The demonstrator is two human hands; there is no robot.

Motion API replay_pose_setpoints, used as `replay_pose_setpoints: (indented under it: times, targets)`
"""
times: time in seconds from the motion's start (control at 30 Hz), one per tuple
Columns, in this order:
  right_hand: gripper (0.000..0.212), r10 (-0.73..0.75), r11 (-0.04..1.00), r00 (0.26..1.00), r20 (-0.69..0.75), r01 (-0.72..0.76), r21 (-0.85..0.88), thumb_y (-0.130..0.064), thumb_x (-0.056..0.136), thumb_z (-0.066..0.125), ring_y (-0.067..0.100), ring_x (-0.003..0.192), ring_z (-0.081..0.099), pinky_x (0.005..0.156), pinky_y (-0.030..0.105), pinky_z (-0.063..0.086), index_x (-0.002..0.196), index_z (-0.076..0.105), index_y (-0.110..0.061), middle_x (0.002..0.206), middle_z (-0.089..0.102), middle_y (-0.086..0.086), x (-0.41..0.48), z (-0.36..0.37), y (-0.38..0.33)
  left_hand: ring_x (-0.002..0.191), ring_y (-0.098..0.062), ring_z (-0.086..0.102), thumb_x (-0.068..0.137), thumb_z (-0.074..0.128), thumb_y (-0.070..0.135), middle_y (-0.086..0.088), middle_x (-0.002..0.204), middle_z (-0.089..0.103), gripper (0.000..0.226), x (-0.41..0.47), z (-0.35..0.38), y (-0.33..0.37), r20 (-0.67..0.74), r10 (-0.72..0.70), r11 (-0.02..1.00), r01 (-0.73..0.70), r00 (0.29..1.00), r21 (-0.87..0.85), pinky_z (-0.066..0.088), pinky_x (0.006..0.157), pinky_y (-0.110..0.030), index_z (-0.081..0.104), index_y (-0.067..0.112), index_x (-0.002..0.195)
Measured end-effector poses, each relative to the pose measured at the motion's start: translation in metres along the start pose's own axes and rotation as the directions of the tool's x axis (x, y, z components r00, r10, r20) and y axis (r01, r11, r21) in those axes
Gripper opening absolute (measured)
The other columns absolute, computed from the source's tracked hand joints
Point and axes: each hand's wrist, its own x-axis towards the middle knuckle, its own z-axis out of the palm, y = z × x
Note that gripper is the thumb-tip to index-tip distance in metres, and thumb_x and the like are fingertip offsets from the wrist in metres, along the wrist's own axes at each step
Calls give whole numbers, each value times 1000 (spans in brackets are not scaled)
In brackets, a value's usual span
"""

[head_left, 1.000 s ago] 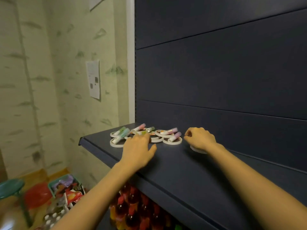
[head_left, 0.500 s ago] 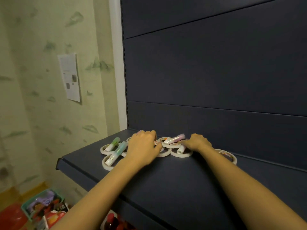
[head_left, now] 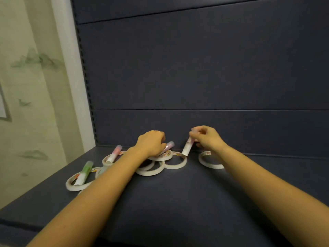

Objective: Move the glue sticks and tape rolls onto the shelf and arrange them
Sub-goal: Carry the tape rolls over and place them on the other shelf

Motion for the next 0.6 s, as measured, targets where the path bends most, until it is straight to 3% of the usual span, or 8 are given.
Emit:
replay_pose_setpoints:
  times: [0.1,0.3,0.43,0.5,0.6]
  targets:
    - [7,-26,999,997,-70,29,40,-14,88,63,21,94,61,78,32,50,95,61,-16,98,62,6,-18,-21,0,91,-24,54,95,40,45,-6,102,58,40,18,21,3,52,7,1000,-6,999,-11,41,72,-34,58,9,99]
    - [13,-50,999,985,-167,51,-1,-15,88,64,22,95,63,74,28,50,100,62,-15,102,63,6,-50,-60,7,85,-28,53,94,46,32,-12,105,63,30,35,39,9,58,-1,999,3,998,-40,39,70,-32,61,7,93]
    - [15,-114,993,964,-241,101,-66,-14,86,66,18,87,63,59,16,46,101,63,-17,99,63,6,-70,-91,9,102,-34,55,91,54,33,-12,110,59,27,36,18,23,-161,43,990,-64,986,-126,43,79,-38,61,8,101]
    - [17,-135,990,946,-295,120,-70,-14,85,67,17,86,60,66,22,49,102,64,-16,98,60,7,-79,-110,7,98,-34,57,89,59,34,-12,106,61,29,35,0,42,-285,84,955,-158,955,-249,45,82,-40,62,9,101]
    - [15,-140,990,918,-370,133,-46,-12,85,68,18,87,60,78,30,52,99,64,-15,95,59,5,-93,-142,8,85,-25,62,82,69,26,-9,90,68,21,27,-21,86,-365,162,827,-328,917,-457,48,78,-34,67,8,92]
